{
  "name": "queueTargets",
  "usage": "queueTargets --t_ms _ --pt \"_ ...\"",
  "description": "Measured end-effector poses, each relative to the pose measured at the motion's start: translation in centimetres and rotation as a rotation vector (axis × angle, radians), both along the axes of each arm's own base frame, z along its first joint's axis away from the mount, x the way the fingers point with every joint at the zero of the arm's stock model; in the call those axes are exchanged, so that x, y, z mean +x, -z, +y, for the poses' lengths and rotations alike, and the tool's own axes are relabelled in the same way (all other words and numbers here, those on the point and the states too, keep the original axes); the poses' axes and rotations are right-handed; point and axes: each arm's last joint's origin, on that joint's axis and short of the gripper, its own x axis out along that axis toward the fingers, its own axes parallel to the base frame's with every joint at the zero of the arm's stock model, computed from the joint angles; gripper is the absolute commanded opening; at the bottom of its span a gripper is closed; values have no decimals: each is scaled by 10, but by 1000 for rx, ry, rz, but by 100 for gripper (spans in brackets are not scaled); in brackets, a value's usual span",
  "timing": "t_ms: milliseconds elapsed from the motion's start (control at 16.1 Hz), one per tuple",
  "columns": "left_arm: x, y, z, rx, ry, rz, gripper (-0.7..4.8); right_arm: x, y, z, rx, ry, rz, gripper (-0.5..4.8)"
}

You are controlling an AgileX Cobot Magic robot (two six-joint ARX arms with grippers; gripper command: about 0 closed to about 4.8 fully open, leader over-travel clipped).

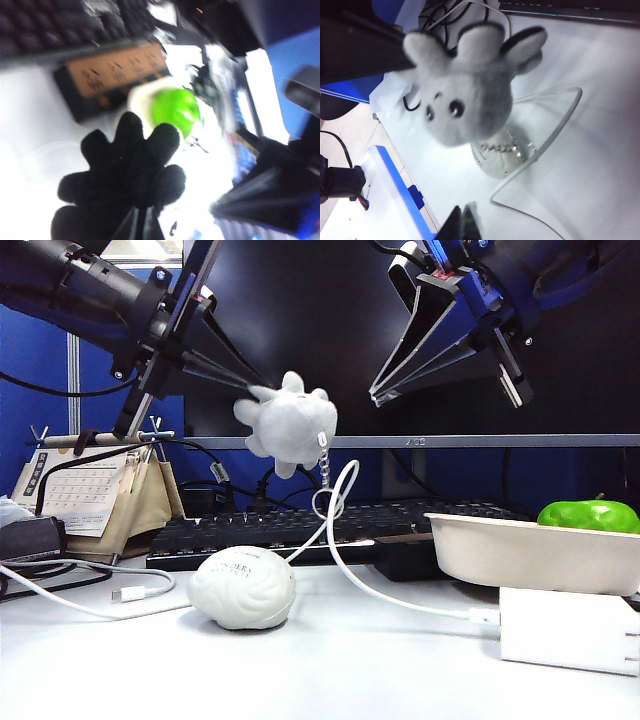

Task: Place the tilting octopus upright.

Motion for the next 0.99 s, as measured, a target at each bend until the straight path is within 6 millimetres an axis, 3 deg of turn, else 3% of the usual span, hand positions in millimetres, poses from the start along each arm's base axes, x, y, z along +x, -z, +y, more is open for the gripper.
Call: queueTargets --t_ms 124,186,249,559,870,995 --pt "0 0 0 -21 20 20 -6 0 0 0 -3 0 6 1" --pt "-1 -1 0 -38 41 29 -6 0 0 0 -3 0 6 32" --pt "-1 -3 -2 -62 69 26 -6 -1 0 0 1 -4 7 123" --pt "5 -20 -5 -199 57 -14 -6 -1 0 1 31 -33 20 123" --pt "4 -20 -5 -207 76 3 -6 -2 -2 2 76 -69 25 132" --pt "3 -18 -5 -198 76 23 -6 -1 -4 2 94 -80 8 265"
